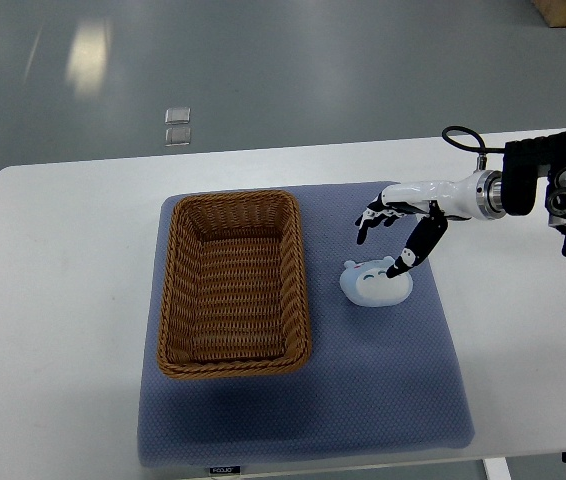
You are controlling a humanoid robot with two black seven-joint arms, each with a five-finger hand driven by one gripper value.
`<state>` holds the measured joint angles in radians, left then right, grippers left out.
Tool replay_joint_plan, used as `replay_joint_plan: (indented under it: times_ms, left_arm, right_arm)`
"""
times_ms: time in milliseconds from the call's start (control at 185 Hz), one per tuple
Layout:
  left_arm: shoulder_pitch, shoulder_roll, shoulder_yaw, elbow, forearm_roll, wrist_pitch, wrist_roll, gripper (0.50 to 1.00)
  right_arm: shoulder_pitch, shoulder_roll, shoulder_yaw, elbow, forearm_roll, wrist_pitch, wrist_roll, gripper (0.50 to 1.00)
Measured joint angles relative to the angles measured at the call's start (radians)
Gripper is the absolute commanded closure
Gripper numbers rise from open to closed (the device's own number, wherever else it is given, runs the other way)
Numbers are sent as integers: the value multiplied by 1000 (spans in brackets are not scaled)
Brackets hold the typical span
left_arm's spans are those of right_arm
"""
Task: Place blue toy in brown basket
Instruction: 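Close the right hand's fingers around the pale blue plush toy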
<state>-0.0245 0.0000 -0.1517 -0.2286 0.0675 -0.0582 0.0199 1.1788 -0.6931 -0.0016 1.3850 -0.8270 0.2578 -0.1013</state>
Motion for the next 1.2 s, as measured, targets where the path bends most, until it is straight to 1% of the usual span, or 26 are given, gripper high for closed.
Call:
replay_joint_plan:
  times_ms: [276, 493, 753, 1007, 1202]
  left_arm:
    - [0, 0, 0, 1, 0, 0, 0, 500]
    - [0, 0, -1, 0, 0, 0, 0, 500]
    - [0, 0, -2, 0, 0, 0, 0, 500]
    - [0, 0, -2, 0, 0, 0, 0, 500]
    - [0, 0, -2, 0, 0, 0, 0, 500]
  right_arm:
    - [-57, 19, 0, 1, -1, -75, 0, 597]
    - [-85, 36, 0, -4, -8, -112, 4, 597]
    - [-122, 66, 2, -20, -14, -124, 6, 599]
    - [-143, 98, 3, -52, -18, -142, 6, 611]
    - [-167, 114, 3, -62, -25, -143, 8, 632]
